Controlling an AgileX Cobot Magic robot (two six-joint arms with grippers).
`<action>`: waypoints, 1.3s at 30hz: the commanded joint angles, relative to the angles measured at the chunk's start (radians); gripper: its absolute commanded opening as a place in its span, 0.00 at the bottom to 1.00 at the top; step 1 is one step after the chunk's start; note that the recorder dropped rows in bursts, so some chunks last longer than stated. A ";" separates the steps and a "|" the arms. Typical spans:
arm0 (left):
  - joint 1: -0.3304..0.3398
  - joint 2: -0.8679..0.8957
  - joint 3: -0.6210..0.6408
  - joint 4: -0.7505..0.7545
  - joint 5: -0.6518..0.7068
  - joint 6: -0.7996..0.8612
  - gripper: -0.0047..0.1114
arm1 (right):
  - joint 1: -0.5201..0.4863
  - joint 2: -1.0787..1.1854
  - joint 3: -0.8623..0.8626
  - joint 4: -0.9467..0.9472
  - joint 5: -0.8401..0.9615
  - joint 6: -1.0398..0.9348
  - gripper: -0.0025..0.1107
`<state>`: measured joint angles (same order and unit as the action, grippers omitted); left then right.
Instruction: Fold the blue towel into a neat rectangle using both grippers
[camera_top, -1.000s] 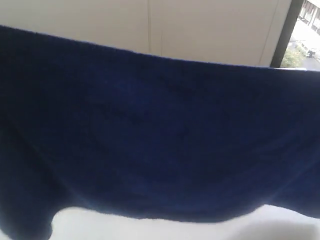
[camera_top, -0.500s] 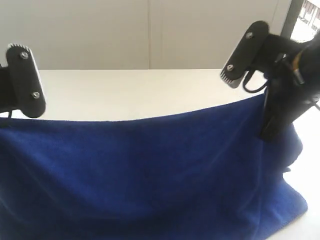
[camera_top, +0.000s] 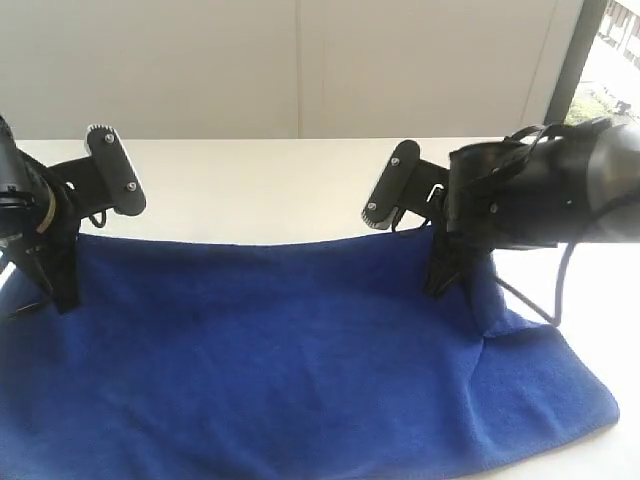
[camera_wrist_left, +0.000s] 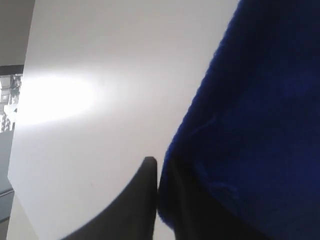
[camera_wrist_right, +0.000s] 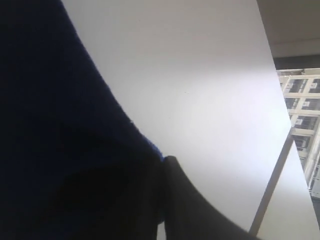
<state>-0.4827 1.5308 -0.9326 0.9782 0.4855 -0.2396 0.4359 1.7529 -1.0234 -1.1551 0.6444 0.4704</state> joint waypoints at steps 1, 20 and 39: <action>0.090 0.123 -0.006 0.163 0.087 -0.124 0.42 | -0.009 0.072 -0.010 -0.180 0.050 0.208 0.19; -0.041 0.028 -0.088 -0.351 -0.038 -0.132 0.27 | -0.053 -0.126 -0.074 0.070 0.163 -0.007 0.48; -0.241 0.057 -0.088 -0.845 0.120 0.267 0.04 | -0.125 -0.018 0.144 1.031 -0.067 -0.593 0.02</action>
<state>-0.7183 1.6048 -1.0209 0.1424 0.5788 0.0235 0.3126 1.7015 -0.8854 -0.1339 0.6004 -0.1310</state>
